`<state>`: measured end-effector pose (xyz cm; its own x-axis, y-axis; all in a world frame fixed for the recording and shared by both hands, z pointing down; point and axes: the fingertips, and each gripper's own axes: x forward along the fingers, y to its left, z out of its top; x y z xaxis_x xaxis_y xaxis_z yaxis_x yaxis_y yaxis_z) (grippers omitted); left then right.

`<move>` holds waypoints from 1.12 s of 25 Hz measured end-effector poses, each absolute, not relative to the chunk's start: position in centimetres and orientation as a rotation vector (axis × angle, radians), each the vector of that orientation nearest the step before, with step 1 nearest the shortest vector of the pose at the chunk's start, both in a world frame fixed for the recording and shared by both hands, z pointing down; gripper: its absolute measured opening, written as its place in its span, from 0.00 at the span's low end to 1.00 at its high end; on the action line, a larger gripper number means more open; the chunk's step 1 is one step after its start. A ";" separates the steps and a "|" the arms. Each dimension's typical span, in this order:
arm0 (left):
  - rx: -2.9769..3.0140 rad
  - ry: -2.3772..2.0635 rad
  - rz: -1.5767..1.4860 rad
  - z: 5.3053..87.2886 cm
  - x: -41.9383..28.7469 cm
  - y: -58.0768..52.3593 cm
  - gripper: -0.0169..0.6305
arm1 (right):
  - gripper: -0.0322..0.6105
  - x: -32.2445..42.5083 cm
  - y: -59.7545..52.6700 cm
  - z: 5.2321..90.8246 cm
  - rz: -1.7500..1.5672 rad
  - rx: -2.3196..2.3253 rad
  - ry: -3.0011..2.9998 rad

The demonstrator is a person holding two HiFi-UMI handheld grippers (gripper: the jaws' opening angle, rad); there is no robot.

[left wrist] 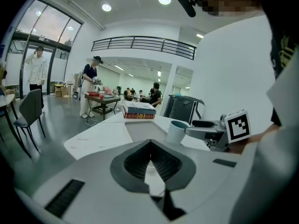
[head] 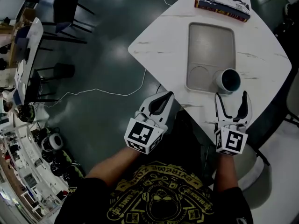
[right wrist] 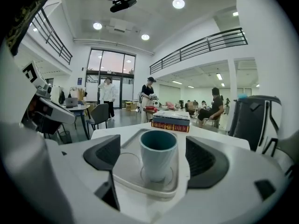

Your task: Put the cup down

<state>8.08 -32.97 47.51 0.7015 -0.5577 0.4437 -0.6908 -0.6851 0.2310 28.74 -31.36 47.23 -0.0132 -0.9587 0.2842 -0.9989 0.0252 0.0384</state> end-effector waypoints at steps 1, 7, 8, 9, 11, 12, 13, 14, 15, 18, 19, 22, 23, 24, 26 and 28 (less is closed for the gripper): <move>2.532 -0.979 0.469 47.3 7.2 -32.4 0.02 | 0.73 28.2 -30.6 46.8 0.240 2.047 -2.058; 2.539 -1.045 0.393 45.5 0.1 -28.0 0.02 | 0.65 22.3 -25.6 44.2 0.203 2.082 -2.068; 2.538 -1.060 0.386 45.2 -1.4 -27.1 0.02 | 0.61 20.9 -24.7 43.7 0.204 2.086 -2.075; 2.539 -1.076 0.380 44.7 -2.8 -26.3 0.02 | 0.58 19.5 -23.7 43.1 0.206 2.090 -2.083; 2.548 -1.105 0.361 43.8 -5.5 -24.6 0.02 | 0.50 16.6 -21.8 42.1 0.207 2.088 -2.110; 2.555 -1.119 0.347 43.3 -6.8 -23.7 0.02 | 0.44 15.1 -20.9 41.6 0.199 2.078 -2.126; 2.562 -1.133 0.333 42.7 -8.0 -22.9 0.02 | 0.39 13.5 -20.1 41.2 0.187 2.066 -2.142; 2.567 -1.146 0.318 42.2 -9.3 -22.0 0.02 | 0.32 11.9 -19.2 40.8 0.173 2.052 -2.156; 2.570 -1.157 0.304 41.8 -10.6 -21.1 0.02 | 0.23 10.3 -18.3 40.5 0.161 2.038 -2.170; 2.557 -1.183 0.269 40.8 -14.5 -18.2 0.02 | 0.06 5.2 -15.7 39.4 0.147 1.963 -2.224; 2.543 -1.191 0.257 40.7 -15.7 -17.3 0.02 | 0.06 3.5 -15.0 39.0 0.150 1.929 -2.248; 2.488 -1.224 0.221 41.0 -18.9 -14.9 0.02 | 0.06 -1.3 -13.0 38.2 0.161 1.817 -2.318; 2.470 -1.236 0.214 41.2 -19.8 -14.2 0.02 | 0.06 -2.8 -12.3 38.1 0.170 1.780 -2.339; 2.455 -1.242 0.207 41.3 -20.7 -13.5 0.02 | 0.06 -4.1 -11.7 38.0 0.183 1.744 -2.360; 2.437 -1.239 0.200 41.6 -22.0 -12.3 0.02 | 0.06 -6.5 -10.5 38.0 0.216 1.677 -2.399; 2.434 -1.247 0.209 41.7 -22.7 -11.1 0.02 | 0.06 -8.2 -9.5 38.0 0.246 1.612 -2.440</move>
<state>-22.74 -11.07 41.67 0.5914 -0.7458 0.3067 -0.8050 -0.5241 0.2778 -8.22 -9.47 38.02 -0.3821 -0.8862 0.2619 -0.9207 0.3894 -0.0253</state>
